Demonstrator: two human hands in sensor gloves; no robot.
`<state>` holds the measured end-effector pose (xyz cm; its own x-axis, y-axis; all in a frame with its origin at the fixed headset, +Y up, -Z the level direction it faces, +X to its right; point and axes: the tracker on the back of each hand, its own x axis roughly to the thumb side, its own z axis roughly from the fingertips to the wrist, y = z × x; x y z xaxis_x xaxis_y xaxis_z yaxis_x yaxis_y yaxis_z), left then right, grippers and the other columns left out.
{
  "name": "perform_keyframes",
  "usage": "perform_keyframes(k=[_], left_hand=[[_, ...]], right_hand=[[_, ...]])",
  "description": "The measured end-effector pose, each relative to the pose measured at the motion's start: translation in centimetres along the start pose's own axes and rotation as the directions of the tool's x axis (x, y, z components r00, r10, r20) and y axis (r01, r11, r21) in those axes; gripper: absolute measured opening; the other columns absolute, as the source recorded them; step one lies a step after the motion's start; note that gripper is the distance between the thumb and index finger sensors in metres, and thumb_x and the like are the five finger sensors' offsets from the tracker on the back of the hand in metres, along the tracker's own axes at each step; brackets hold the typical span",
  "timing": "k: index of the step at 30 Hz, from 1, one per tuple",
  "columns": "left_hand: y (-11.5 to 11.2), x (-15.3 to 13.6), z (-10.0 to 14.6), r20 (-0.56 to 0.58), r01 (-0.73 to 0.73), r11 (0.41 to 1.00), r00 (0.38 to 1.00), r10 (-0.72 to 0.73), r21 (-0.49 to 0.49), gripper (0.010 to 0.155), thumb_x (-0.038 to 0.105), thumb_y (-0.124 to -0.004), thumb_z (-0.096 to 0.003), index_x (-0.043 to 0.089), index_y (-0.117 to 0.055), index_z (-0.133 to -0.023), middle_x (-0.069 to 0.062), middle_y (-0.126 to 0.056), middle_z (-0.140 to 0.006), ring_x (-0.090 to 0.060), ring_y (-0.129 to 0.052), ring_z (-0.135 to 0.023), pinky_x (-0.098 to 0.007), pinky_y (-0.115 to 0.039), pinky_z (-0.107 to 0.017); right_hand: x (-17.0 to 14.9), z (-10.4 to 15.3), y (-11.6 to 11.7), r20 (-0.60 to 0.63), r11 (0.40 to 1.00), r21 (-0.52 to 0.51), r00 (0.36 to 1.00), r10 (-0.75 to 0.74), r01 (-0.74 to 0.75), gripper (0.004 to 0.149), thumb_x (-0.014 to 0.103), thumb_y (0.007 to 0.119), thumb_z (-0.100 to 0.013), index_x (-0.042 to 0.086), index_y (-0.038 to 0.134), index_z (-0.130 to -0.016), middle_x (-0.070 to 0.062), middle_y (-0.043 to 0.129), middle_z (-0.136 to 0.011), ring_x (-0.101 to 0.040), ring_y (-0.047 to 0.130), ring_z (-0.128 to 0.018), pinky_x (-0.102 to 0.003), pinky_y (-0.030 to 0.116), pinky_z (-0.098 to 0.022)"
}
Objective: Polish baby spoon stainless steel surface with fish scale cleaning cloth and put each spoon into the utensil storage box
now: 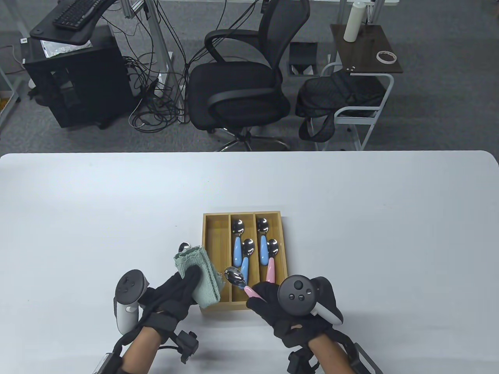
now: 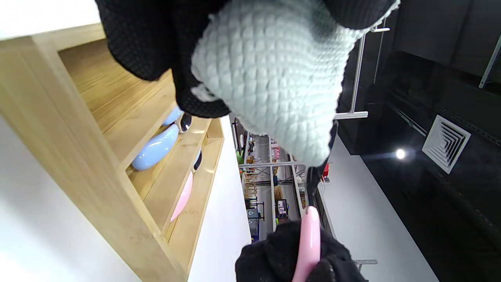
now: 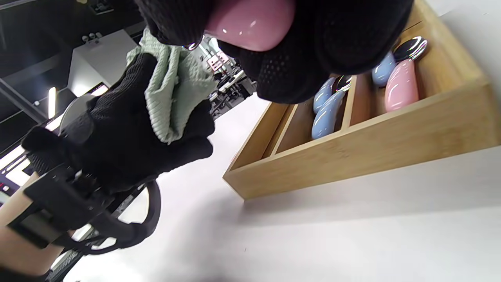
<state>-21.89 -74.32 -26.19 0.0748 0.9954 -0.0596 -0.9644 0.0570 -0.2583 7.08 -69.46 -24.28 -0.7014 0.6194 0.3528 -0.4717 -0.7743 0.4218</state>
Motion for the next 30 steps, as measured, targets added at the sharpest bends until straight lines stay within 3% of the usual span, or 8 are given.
perform_keyframes(k=[7, 18, 24, 30], left_hand=[[-0.8, -0.1, -0.2, 0.027, -0.006, 0.998, 1.000, 0.007, -0.061, 0.060, 0.054, -0.055, -0.0632, 0.009, -0.071, -0.101, -0.006, -0.092, -0.087, -0.028, -0.101, -0.073, -0.051, -0.081, -0.059], [-0.8, 0.2, 0.0, 0.052, 0.029, 0.998, 0.998, -0.027, -0.049, 0.060, 0.054, -0.056, -0.0629, 0.010, -0.071, -0.100, -0.005, -0.092, -0.087, -0.027, -0.102, -0.072, -0.051, -0.082, -0.059], [-1.8, 0.1, -0.1, 0.043, 0.076, 0.992, 0.996, -0.073, -0.096, 0.059, 0.053, -0.059, -0.0626, 0.010, -0.072, -0.100, -0.005, -0.093, -0.086, -0.027, -0.102, -0.071, -0.050, -0.082, -0.058], [-2.5, 0.8, 0.3, 0.077, 0.289, 0.957, 0.955, -0.287, -0.017, 0.057, 0.058, -0.078, -0.0528, 0.013, -0.079, -0.088, 0.005, -0.097, -0.069, -0.014, -0.107, -0.056, -0.043, -0.089, -0.050]], right_hand=[[0.7, -0.1, 1.1, 0.002, 0.998, 0.010, 0.998, 0.065, -0.065, 0.047, 0.042, 0.060, -0.066, 0.010, 0.059, -0.099, -0.012, 0.076, -0.090, -0.025, 0.094, -0.062, -0.038, 0.085, -0.048], [0.2, -0.3, 1.1, -0.020, 1.000, 0.003, 1.000, 0.019, -0.019, 0.047, 0.043, 0.060, -0.066, 0.010, 0.059, -0.099, -0.012, 0.076, -0.089, -0.024, 0.094, -0.061, -0.037, 0.085, -0.047], [0.8, -0.5, 1.9, 0.043, 1.000, 0.017, 0.999, 0.018, -0.019, 0.046, 0.044, 0.060, -0.065, 0.012, 0.059, -0.099, -0.011, 0.076, -0.090, -0.024, 0.094, -0.063, -0.037, 0.084, -0.048], [1.5, -0.5, 2.7, 0.093, 0.999, 0.019, 0.995, 0.042, -0.044, 0.047, 0.045, 0.062, -0.064, 0.013, 0.060, -0.099, -0.010, 0.077, -0.090, -0.023, 0.094, -0.062, -0.037, 0.085, -0.048]])
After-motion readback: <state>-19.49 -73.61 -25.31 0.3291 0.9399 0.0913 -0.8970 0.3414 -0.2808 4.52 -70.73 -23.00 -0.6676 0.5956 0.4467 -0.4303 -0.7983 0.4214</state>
